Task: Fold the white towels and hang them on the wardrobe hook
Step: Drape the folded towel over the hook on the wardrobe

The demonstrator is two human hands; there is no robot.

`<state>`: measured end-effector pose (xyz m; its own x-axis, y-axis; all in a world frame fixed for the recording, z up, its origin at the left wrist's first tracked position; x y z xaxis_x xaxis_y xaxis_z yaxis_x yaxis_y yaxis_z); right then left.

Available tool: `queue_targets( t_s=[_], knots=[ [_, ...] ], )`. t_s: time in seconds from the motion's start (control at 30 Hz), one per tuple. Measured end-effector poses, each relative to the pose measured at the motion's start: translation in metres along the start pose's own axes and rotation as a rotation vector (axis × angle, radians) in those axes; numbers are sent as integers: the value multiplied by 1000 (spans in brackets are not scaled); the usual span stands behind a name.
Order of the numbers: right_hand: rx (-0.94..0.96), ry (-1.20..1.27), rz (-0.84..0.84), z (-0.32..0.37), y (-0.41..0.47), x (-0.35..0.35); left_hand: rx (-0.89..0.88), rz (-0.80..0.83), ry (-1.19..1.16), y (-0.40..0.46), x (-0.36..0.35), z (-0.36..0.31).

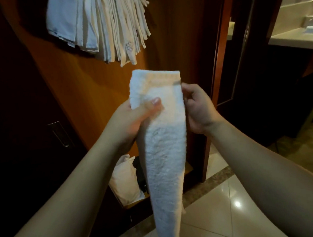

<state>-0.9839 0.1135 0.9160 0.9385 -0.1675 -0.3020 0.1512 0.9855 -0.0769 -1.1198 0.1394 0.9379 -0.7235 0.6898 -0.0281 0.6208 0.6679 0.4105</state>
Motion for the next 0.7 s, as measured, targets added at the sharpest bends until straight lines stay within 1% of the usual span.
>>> queue_targets(
  t_s=[0.07, 0.1, 0.17, 0.23, 0.3, 0.5, 0.6, 0.7],
  knots=[
    [-146, 78, 34, -28, 7, 2, -13, -27, -80, 8, 3, -7],
    [-208, 65, 50, -43, 8, 2, -17, -36, -99, 12, 4, -11],
    [-313, -40, 48, -71, 10, 4, -22, -61, -96, 20, 9, -18],
    [-373, -109, 33, -92, 12, 6, -15, -96, -79, 28, 15, -22],
    [-374, -132, 35, -98, 12, 6, -3, -141, -72, 35, 23, -23],
    [-333, -26, 51, -97, 2, 4, 45, -276, -99, 47, 48, -17],
    [-319, -55, 17, -97, -2, 6, 85, -284, -146, 49, 49, -12],
    [-308, -46, 25, -97, -4, 3, 116, -241, -242, 51, 45, -10]
  ],
)
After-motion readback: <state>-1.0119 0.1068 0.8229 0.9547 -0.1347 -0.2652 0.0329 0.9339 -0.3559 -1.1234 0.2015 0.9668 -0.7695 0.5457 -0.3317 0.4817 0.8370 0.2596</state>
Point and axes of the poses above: each hand's wrist, its own y-axis towards the middle knuckle, its own x-axis out of the back of the hand, z = x × y, the point moved 9 cm from there along y, towards the middle knuckle, and after that the axes turned 14 degrees about -x, right-handed, at the moved point
